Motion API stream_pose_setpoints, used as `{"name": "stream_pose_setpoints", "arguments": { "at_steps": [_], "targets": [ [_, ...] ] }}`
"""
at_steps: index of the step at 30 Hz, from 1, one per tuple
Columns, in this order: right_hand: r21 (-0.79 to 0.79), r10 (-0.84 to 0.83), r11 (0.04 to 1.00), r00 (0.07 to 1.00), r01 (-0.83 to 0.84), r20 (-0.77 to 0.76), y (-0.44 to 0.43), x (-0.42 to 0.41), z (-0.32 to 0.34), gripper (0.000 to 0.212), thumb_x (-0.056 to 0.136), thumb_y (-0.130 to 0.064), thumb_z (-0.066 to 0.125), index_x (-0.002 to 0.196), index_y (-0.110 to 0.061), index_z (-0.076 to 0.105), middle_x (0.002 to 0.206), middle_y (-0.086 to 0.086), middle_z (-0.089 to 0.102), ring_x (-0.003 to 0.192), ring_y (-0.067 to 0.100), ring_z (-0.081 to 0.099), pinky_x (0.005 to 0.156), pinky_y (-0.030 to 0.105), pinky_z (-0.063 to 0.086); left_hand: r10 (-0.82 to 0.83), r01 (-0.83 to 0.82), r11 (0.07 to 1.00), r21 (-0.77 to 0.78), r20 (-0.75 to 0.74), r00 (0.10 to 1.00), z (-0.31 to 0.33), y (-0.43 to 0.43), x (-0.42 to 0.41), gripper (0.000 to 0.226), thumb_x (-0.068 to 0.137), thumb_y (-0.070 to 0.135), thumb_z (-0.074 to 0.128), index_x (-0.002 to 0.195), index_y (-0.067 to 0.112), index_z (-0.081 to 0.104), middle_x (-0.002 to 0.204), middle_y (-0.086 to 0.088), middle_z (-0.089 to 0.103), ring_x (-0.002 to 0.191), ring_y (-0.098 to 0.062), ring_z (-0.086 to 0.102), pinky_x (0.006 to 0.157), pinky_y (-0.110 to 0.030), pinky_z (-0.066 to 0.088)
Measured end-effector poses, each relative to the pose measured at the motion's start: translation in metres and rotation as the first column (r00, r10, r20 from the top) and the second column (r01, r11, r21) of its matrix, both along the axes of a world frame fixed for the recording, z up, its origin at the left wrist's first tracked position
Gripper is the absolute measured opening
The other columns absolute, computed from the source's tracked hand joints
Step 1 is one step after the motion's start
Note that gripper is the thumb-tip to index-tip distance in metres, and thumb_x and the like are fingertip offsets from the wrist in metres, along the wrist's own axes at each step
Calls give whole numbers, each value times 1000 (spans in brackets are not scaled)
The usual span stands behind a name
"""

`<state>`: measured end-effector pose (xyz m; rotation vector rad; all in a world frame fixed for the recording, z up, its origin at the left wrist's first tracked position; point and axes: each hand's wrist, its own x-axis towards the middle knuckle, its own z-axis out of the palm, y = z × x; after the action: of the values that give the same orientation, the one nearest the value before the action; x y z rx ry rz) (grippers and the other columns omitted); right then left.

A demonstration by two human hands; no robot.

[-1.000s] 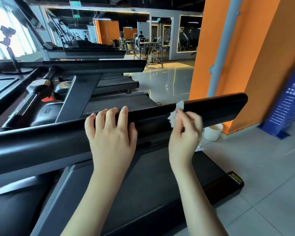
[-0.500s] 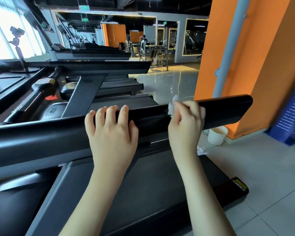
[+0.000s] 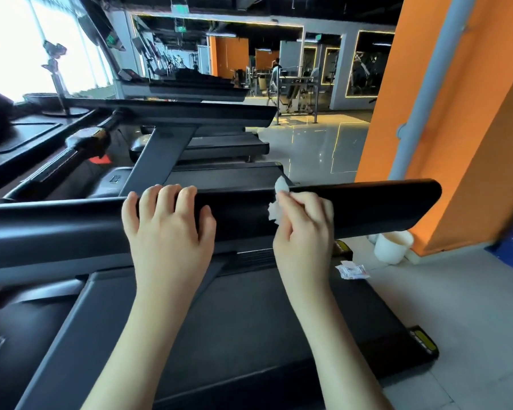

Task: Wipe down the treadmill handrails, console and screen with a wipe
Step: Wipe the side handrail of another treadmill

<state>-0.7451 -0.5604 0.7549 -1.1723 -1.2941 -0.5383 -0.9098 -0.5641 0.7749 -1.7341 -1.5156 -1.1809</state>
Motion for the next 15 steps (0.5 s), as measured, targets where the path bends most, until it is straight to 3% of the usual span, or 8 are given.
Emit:
{"name": "stream_pose_setpoints", "arguments": {
  "at_steps": [3,7,12,15],
  "targets": [
    [8,4,1000,1000,-4,9,6,19,2,29,87,-5,47,95,-8,75,83,4,64,78,26,49,69,36,47,-8,9,1000,-18,5,1000,-1,-2,-1,33,89,27,48,106,4,66,105,-13,66,105,-39,56,104,-54,29],
    [36,-64,997,989,69,-131,0,28,-12,23,82,6,57,90,-6,75,87,6,66,81,22,48,68,27,44,-15,15,1000,-15,29,999,0,-3,1,32,89,27,49,105,5,66,105,-13,67,105,-38,57,104,-51,27],
    [14,55,998,994,-54,-95,-8,12,-31,16,80,10,61,85,0,73,96,-2,52,74,26,56,59,28,46,-3,4,999,-32,43,999,2,-4,2,35,89,28,47,105,4,67,105,-13,67,107,-37,56,105,-48,26],
    [26,30,999,988,-26,-154,-5,24,-30,15,82,12,60,82,2,71,93,0,49,71,29,54,66,20,39,1,1,999,-48,39,999,3,-6,3,33,88,27,49,105,4,67,105,-13,67,108,-37,56,105,-50,27]
  ]
}}
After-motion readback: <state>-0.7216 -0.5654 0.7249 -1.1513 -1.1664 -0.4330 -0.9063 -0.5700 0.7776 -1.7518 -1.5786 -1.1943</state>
